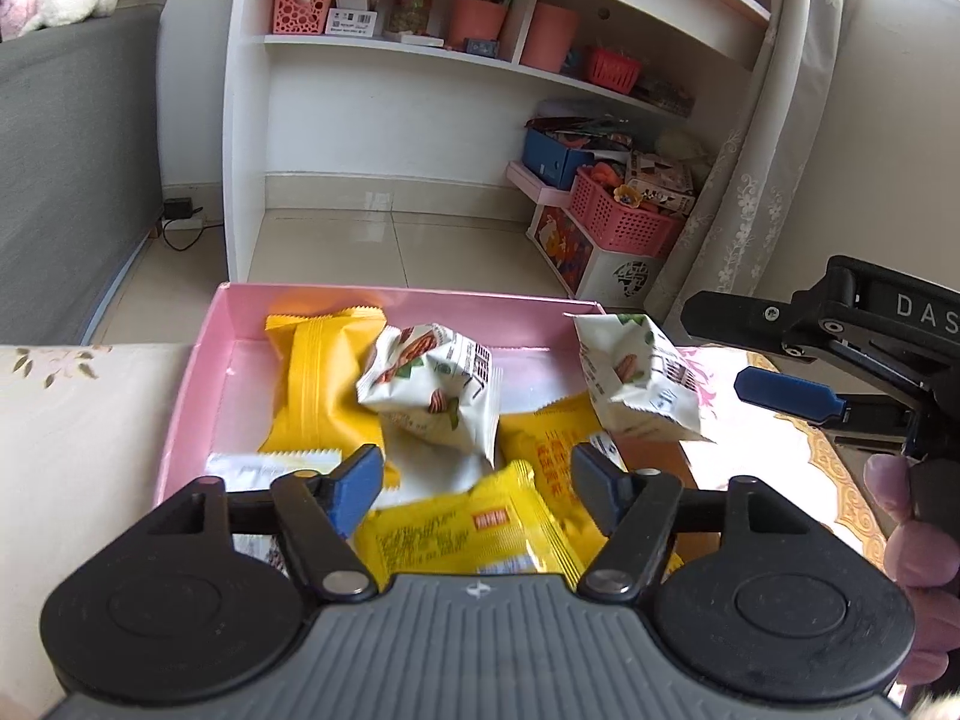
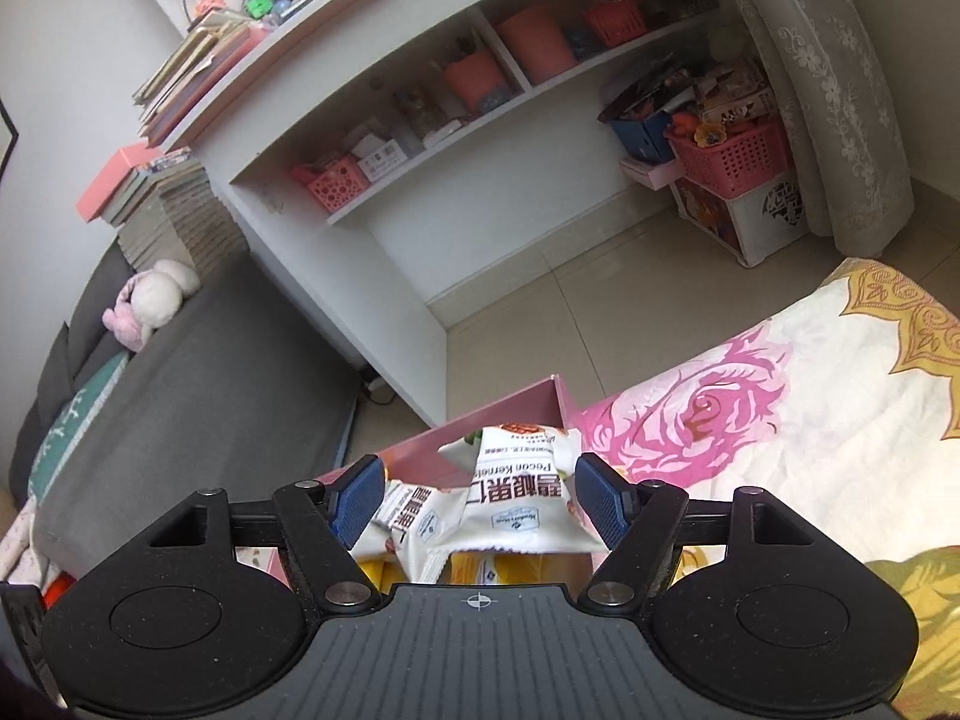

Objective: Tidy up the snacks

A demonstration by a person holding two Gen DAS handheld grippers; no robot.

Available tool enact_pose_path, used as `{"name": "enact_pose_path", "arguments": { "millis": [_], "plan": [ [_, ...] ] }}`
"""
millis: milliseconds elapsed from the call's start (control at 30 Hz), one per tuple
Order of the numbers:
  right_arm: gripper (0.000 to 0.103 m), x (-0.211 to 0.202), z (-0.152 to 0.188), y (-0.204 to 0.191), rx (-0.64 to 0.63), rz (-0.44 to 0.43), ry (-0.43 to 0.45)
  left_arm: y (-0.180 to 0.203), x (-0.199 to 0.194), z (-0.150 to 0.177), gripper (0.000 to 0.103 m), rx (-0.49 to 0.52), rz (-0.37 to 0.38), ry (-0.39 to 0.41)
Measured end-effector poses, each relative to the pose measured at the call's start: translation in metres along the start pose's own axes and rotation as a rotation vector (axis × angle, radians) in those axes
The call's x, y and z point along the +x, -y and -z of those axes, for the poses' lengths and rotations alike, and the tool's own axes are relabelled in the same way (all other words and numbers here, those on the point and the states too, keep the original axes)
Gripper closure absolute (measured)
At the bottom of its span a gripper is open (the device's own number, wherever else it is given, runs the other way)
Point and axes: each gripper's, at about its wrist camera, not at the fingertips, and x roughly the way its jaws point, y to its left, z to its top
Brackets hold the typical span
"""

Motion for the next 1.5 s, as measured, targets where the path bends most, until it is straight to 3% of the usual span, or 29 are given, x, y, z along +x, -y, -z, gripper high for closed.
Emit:
{"name": "enact_pose_path", "arguments": {
  "millis": [333,467,1167,1367,1500],
  "plan": [
    [0.017,-0.047,0.013,-0.018,-0.054,0.001,-0.022,-0.001,-0.040,0.019,0.006,0.013,-0.008,-0.012],
    [0.011,-0.064,0.022,-0.024,-0.080,0.014,-0.026,-0.003,-0.055,0.027,0.001,0.015,-0.001,-0.016],
    [0.006,-0.100,0.088,-0.026,-0.177,0.046,-0.082,-0.028,-0.106,0.092,0.000,0.056,-0.025,-0.035],
    [0.006,-0.112,0.104,-0.026,-0.296,0.086,-0.084,-0.034,-0.111,0.110,0.000,0.071,-0.064,-0.030],
    [0.005,-0.116,0.114,-0.022,-0.355,0.101,-0.102,-0.035,-0.111,0.119,0.000,0.086,-0.045,-0.043]
  ]
}}
